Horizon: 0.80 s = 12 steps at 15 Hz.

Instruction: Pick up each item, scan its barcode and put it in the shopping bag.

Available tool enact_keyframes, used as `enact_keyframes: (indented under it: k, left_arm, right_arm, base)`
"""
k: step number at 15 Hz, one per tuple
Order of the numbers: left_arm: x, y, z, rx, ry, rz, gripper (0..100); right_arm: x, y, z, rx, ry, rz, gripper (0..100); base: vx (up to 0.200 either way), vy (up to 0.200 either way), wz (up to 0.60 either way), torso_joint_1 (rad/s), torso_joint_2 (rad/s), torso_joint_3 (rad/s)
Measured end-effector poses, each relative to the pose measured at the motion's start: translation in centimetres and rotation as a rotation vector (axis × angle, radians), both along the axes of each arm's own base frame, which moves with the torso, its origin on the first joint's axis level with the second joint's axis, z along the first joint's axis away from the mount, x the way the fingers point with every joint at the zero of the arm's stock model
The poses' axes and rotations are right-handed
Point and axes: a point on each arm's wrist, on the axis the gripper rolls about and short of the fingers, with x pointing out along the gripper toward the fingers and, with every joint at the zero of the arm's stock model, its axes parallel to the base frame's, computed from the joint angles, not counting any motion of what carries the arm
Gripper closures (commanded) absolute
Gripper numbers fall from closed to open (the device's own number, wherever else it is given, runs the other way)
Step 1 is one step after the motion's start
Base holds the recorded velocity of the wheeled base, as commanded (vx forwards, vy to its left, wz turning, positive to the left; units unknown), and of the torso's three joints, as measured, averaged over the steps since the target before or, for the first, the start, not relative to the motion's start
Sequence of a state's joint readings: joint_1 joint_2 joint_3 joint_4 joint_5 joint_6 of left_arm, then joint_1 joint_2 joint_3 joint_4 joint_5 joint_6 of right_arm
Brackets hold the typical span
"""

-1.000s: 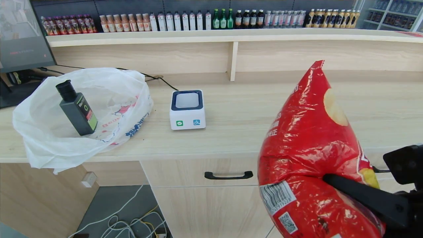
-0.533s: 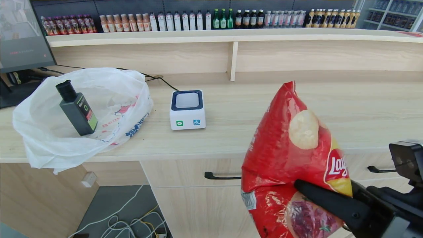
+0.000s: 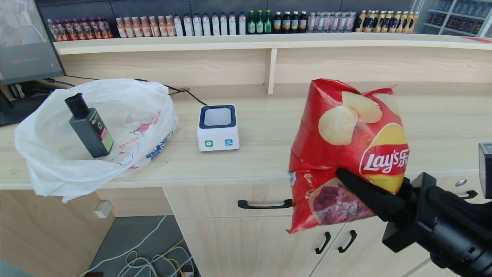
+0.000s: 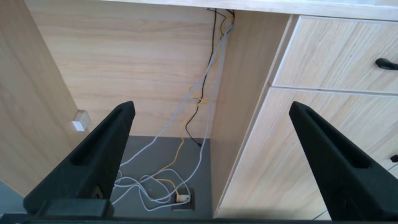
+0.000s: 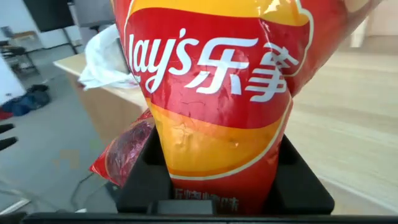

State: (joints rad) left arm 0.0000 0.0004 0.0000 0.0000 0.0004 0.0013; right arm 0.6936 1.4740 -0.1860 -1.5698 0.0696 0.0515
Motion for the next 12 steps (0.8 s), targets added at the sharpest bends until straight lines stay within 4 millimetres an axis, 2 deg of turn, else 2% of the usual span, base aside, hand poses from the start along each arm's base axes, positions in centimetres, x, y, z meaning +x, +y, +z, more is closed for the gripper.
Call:
enact_keyframes:
  k: [4, 8, 10, 12]
  left_arm:
    - [0.0, 0.0, 0.0, 0.0, 0.0, 0.0, 0]
    - [0.0, 0.0, 0.0, -0.001, 0.0, 0.0, 0]
    - [0.0, 0.0, 0.0, -0.001, 0.0, 0.0, 0]
    - [0.0, 0.0, 0.0, -0.001, 0.0, 0.0, 0]
  right_arm:
    - [0.8, 0.0, 0.8, -0.041, -0.076, -0.227, 100]
    - [3.0, -0.3, 3.5, 0.012, -0.125, -0.36, 100]
    - [4.5, -1.2, 4.7, 0.03, -0.141, -0.434, 100]
    - [5.0, -2.0, 5.3, 0.049, -0.167, -0.482, 100]
  base:
    - [0.0, 0.0, 0.0, 0.0, 0.0, 0.0]
    - [0.0, 0.0, 0.0, 0.0, 0.0, 0.0]
    - [0.0, 0.0, 0.0, 0.0, 0.0, 0.0]
    - [0.0, 0.0, 0.0, 0.0, 0.0, 0.0]
